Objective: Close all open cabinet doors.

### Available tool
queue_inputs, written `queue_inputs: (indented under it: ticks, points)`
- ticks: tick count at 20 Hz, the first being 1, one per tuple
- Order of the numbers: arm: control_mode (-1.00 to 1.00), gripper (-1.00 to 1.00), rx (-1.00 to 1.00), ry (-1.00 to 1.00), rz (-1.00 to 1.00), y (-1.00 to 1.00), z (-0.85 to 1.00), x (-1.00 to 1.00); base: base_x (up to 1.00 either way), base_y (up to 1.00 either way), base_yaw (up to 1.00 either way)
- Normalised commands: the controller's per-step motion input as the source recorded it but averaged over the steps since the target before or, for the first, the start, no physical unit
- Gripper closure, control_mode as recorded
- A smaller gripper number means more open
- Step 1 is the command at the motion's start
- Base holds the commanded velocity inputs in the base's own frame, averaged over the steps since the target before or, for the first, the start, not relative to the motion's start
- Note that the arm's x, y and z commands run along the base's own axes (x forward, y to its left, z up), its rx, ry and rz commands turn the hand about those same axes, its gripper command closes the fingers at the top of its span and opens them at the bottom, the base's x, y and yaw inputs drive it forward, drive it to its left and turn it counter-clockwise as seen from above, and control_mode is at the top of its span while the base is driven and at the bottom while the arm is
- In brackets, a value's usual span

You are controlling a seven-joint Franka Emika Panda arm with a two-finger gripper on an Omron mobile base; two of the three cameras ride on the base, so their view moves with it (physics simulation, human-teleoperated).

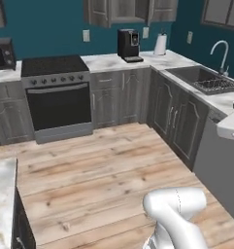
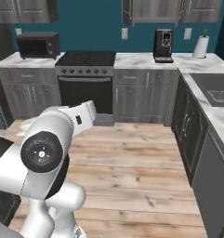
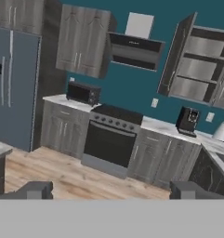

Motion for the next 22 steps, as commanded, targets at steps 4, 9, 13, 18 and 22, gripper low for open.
queue_inputs:
  ticks: [4, 9, 13, 18, 22]
  points:
    - [1.00, -1.00, 0.00, 0.00, 0.00, 0.00, 0.00, 0.00, 1.00, 0.02, 0.00]
    - [1.00, -1.00, 0.00, 0.00, 0.00, 0.00, 0.00, 0.00, 1.00, 0.00, 0.00]
    - [1.00, -1.00, 0.00, 0.00, 0.00, 0.00, 0.00, 0.00, 1.00, -0.05, 0.00]
    - [1.00, -1.00, 0.00, 0.00, 0.00, 0.00, 0.00, 0.00, 1.00, -0.22, 0.00]
    - [1.00, -1.00, 0.00, 0.00, 0.00, 0.00, 0.00, 0.00, 1.00, -0.43, 0.00]
